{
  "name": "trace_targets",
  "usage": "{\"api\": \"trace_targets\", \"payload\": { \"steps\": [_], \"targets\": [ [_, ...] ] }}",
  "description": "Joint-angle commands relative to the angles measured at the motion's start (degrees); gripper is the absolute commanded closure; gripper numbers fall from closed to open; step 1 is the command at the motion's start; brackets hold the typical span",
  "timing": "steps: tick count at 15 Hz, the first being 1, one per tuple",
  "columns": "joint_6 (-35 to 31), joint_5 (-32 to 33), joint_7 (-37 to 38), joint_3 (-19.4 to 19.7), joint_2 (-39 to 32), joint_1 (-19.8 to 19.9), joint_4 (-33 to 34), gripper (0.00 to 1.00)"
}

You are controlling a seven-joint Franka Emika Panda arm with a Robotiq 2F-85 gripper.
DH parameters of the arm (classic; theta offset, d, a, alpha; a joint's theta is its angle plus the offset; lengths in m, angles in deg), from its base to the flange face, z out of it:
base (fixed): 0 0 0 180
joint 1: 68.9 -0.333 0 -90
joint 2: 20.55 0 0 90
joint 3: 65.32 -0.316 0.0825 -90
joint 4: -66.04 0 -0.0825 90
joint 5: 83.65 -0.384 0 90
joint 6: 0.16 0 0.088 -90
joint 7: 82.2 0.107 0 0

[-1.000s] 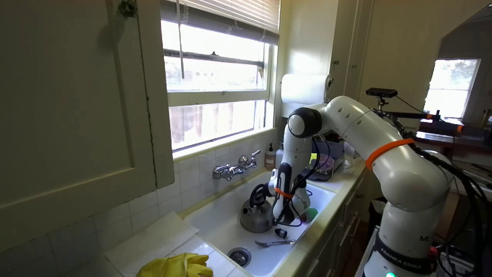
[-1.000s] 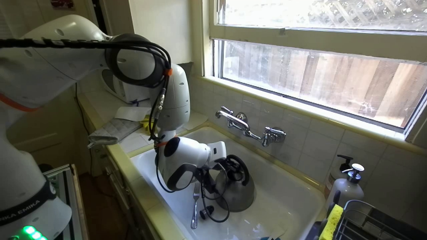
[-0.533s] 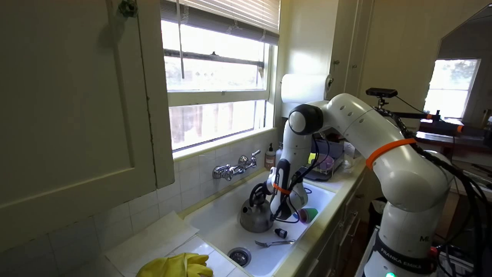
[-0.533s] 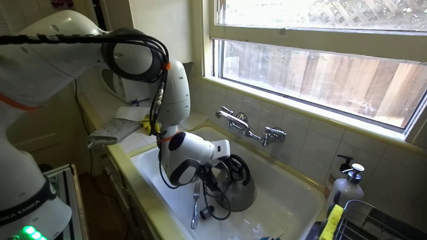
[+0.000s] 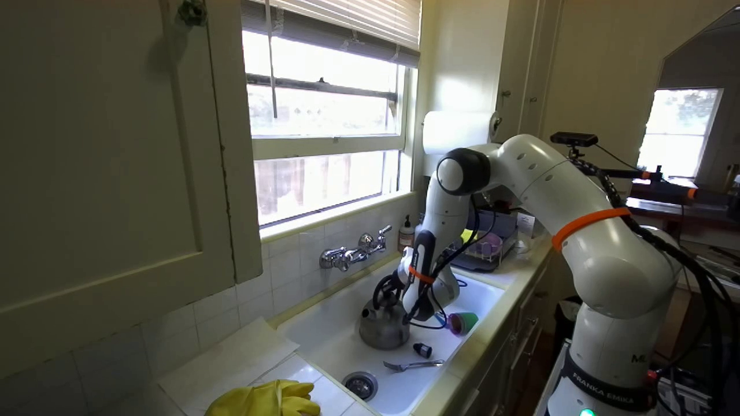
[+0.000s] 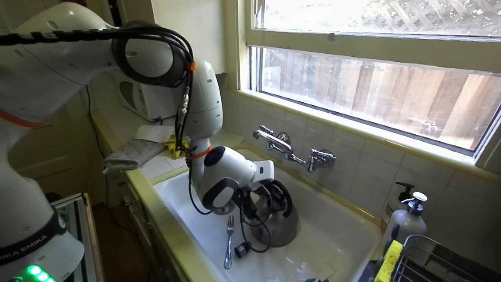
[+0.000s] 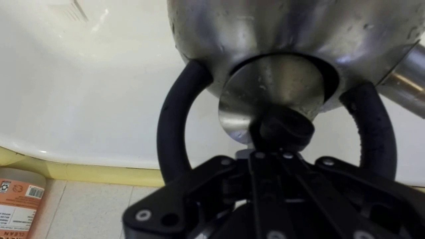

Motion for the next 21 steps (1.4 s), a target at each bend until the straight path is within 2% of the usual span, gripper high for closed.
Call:
{"api": "trace_targets", "payload": {
  "steps": [1,6,11,14,18,21],
  "targets": [
    [2.4,-0.3,2.9,-1.6,-2.7,0.7,0.4,1.0],
    [2.6,-0.9,7.6,-3.4,-3.2,2.4,0.1,1.0],
    [5.6,3.1,10.9,-6.1,-2.4,5.9,-0.6,1.0],
    [7.0,4.3,10.5,-6.2,-1.6,6.9,-1.2,1.0],
    [10.5,3.9,8.7,-4.8,1.1,6.1,-2.4,1.0],
    [13.6,4.2,8.2,-5.1,2.2,6.1,-2.6,1.0]
  ]
}}
